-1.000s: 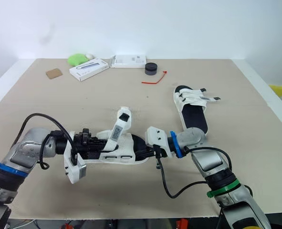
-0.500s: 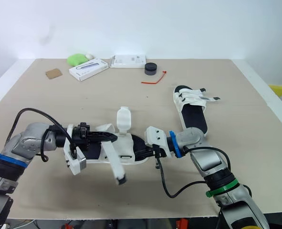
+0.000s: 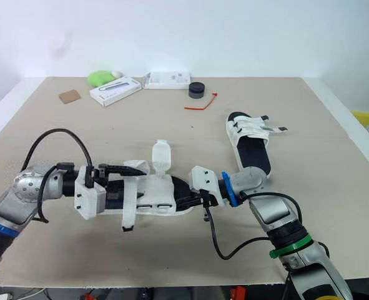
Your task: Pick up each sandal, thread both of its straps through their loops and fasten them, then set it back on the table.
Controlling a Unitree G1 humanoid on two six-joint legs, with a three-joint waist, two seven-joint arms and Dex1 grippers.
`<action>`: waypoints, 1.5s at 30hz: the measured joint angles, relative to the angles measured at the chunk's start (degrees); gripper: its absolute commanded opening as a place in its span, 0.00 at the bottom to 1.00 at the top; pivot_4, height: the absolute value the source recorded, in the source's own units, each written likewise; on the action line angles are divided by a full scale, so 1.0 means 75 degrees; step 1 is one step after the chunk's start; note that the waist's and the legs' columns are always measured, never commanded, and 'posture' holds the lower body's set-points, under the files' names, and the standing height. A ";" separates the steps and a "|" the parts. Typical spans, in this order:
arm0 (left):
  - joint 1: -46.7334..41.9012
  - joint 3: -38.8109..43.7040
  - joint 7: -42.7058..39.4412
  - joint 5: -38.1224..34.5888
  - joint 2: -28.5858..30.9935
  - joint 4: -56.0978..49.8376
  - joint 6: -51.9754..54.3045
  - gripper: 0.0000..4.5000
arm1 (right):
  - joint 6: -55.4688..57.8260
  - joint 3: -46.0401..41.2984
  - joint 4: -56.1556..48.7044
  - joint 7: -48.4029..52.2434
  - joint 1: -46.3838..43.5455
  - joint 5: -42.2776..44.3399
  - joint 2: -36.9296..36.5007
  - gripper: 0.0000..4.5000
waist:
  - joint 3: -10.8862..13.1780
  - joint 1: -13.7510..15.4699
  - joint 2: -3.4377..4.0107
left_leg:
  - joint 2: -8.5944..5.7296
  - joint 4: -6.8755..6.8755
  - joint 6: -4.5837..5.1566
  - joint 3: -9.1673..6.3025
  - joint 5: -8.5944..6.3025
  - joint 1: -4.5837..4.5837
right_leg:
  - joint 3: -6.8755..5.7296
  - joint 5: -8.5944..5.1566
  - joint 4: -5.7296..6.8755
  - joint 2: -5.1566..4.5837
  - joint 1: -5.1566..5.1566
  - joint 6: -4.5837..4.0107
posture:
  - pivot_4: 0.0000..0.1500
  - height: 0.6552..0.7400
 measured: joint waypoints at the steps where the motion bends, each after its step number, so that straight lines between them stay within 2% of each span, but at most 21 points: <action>1: 0.0057 0.0041 -0.0108 -0.0255 0.0082 -0.0209 0.0433 0.95 | -0.0001 0.0004 0.0002 0.0024 -0.0006 0.0000 0.0000 0.00 | 0.0000 -0.0002 0.0000 | 0.0003 0.0000 0.0001 0.0000 -0.0001 0.0001 | 0.0002 -0.0001 -0.0001 0.0003 0.0000 -0.0001 | 1.00 1.00; 4: 0.0288 0.0219 -0.0480 -0.1167 0.0496 -0.0996 0.2166 0.95 | -0.0017 0.0041 0.0019 0.0074 -0.0038 -0.0001 0.0000 0.00 | 0.0001 -0.0012 0.0001 | 0.0009 0.0000 0.0003 -0.0002 -0.0003 0.0001 | 0.0004 -0.0006 0.0001 0.0016 -0.0002 -0.0006 | 1.00 1.00; 7: 0.0549 0.0517 -0.0692 -0.1661 0.0709 -0.1560 0.3173 0.95 | -0.0056 0.0088 0.0088 0.0086 -0.0097 -0.0002 0.0004 0.00 | 0.0001 -0.0013 0.0002 | 0.0016 -0.0001 0.0002 -0.0006 -0.0003 0.0001 | 0.0004 -0.0010 0.0001 0.0028 -0.0002 -0.0012 | 1.00 1.00; 16: 0.1471 0.1152 -0.0898 -0.1638 0.0686 -0.1912 0.3749 0.95 | -0.0121 0.0104 0.0146 0.0095 -0.0116 0.0001 0.0008 0.00 | 0.0002 -0.0004 0.0002 | 0.0024 -0.0001 0.0001 0.0001 -0.0004 0.0002 | -0.0001 -0.0017 0.0007 0.0042 -0.0001 -0.0027 | 1.00 1.00; 24: 0.2206 0.2401 -0.0740 -0.3678 0.0988 -0.2790 0.6503 0.95 | -0.0134 0.0131 0.0157 0.0118 -0.0141 0.0005 0.0011 0.00 | 0.0003 -0.0017 0.0003 | 0.0040 -0.0001 -0.0001 -0.0012 -0.0009 0.0003 | 0.0000 -0.0022 0.0008 0.0053 -0.0006 -0.0035 | 1.00 1.00; 28: 0.2932 0.3158 -0.0698 -0.4602 0.1335 -0.2989 0.7849 0.95 | -0.0130 0.0140 0.0171 0.0128 -0.0161 0.0007 0.0009 0.00 | 0.0006 -0.0047 0.0008 | 0.0044 -0.0001 0.0001 -0.0016 -0.0012 0.0006 | -0.0001 -0.0028 0.0012 0.0061 -0.0008 -0.0044 | 1.00 1.00; 36: 0.3414 0.3369 -0.0572 -0.4435 0.1082 -0.2852 0.8261 0.95 | -0.0131 0.0143 0.0289 0.0206 -0.0219 0.0007 0.0050 0.00 | 0.0006 -0.0044 0.0008 | 0.0048 -0.0001 -0.0003 -0.0007 -0.0014 0.0009 | -0.0004 -0.0045 0.0015 0.0065 -0.0007 -0.0077 | 1.00 1.00; 45: 0.3470 0.2671 -0.0234 -0.4448 0.0394 -0.2947 0.9019 0.95 | -0.0119 0.0144 0.0291 0.0208 -0.0222 0.0003 0.0101 0.00 | 0.0006 -0.0043 0.0008 | 0.0051 -0.0001 -0.0008 -0.0008 -0.0018 0.0010 | -0.0002 -0.0035 0.0017 0.0073 -0.0007 -0.0062 | 1.00 1.00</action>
